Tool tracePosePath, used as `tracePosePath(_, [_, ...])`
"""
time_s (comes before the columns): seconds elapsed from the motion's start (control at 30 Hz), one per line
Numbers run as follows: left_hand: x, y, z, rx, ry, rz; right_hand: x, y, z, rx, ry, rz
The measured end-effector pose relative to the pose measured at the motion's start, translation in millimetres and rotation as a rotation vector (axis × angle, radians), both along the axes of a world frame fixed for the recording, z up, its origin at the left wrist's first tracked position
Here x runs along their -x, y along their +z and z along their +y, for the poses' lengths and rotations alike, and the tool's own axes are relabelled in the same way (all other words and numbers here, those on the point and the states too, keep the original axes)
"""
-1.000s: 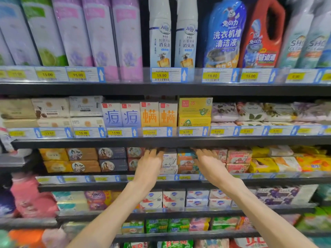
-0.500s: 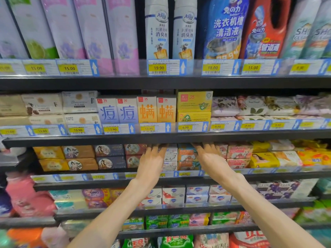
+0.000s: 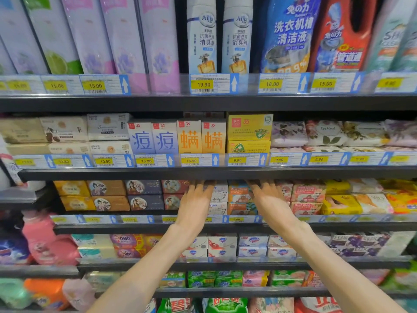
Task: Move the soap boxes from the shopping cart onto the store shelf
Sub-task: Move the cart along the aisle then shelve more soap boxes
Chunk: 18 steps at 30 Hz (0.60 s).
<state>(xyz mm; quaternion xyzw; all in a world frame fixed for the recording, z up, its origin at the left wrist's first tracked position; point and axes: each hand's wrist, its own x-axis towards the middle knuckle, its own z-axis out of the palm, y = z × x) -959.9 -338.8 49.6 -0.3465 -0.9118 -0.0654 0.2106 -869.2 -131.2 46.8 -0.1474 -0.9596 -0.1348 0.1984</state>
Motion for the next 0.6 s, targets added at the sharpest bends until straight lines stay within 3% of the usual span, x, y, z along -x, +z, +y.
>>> tracePosePath(0.4, [-19.8,-2.3,2.2,-0.087,0.045,0.035,-30.3,3.5,-4.6,0.155,0.186,0.181])
tracePosePath(0.6, [-58.7,-22.6,-29.2,-0.141,0.069,0.053,-44.7,-8.5,-15.6,0.143,0.532,0.115])
